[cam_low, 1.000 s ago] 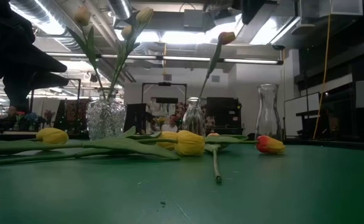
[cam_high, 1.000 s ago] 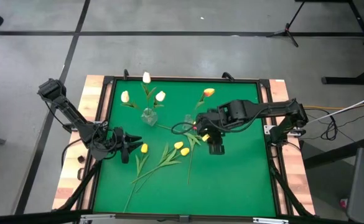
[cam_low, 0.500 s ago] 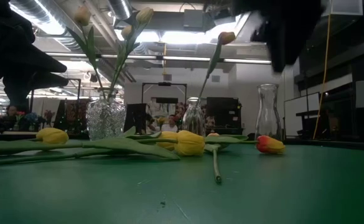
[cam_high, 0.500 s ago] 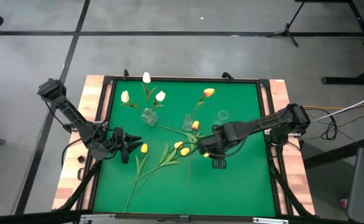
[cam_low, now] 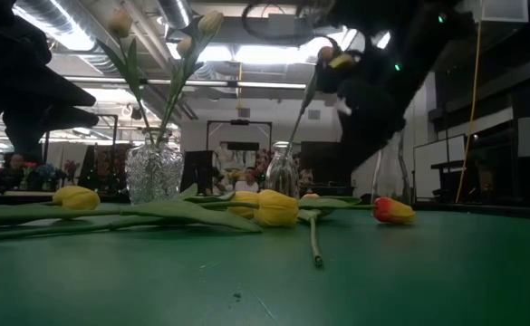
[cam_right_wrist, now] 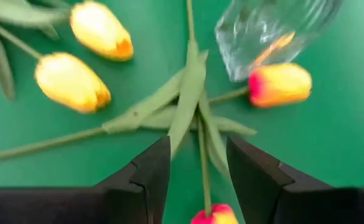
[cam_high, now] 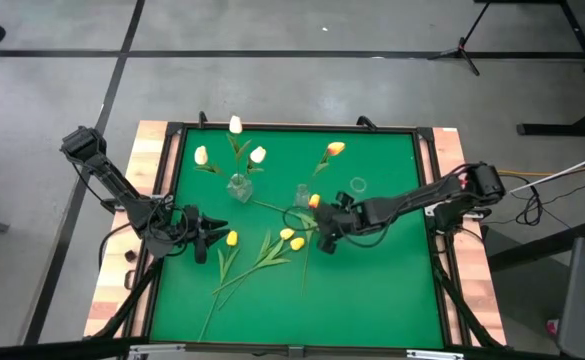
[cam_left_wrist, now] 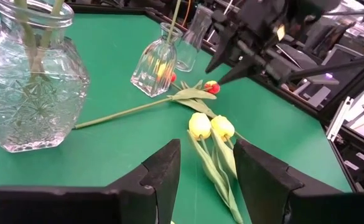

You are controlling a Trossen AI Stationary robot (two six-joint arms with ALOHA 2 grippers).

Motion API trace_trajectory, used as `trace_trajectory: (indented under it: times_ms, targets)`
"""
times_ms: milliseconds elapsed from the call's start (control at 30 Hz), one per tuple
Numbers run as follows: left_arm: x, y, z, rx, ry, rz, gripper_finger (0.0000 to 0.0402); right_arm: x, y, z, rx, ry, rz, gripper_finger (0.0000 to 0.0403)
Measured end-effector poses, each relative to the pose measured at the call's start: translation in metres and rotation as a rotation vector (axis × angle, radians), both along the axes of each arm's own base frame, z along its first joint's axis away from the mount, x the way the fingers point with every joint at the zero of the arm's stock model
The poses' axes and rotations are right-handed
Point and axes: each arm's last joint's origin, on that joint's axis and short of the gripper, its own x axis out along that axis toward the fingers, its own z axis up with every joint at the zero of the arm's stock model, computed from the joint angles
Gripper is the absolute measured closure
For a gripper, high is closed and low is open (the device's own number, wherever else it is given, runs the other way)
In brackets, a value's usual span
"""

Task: Sort flowers into vase by color
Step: Put the bottom yellow red flower into the middle transparent vase

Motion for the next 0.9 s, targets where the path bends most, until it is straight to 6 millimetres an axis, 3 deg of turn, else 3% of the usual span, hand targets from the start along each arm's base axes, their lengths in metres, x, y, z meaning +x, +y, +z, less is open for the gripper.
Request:
trace_trajectory:
  times_ms: [400, 900]
  targets:
    - [0.000, 0.000, 0.000, 0.004, -0.001, 0.009, 0.0254, 0.015, -0.002, -0.034, -0.072, -0.077, -0.044, 0.0244]
    - [0.000, 0.000, 0.000, 0.002, -0.002, 0.009, 0.0254, 0.025, -0.010, -0.052, -0.054, -0.083, -0.043, 0.0244]
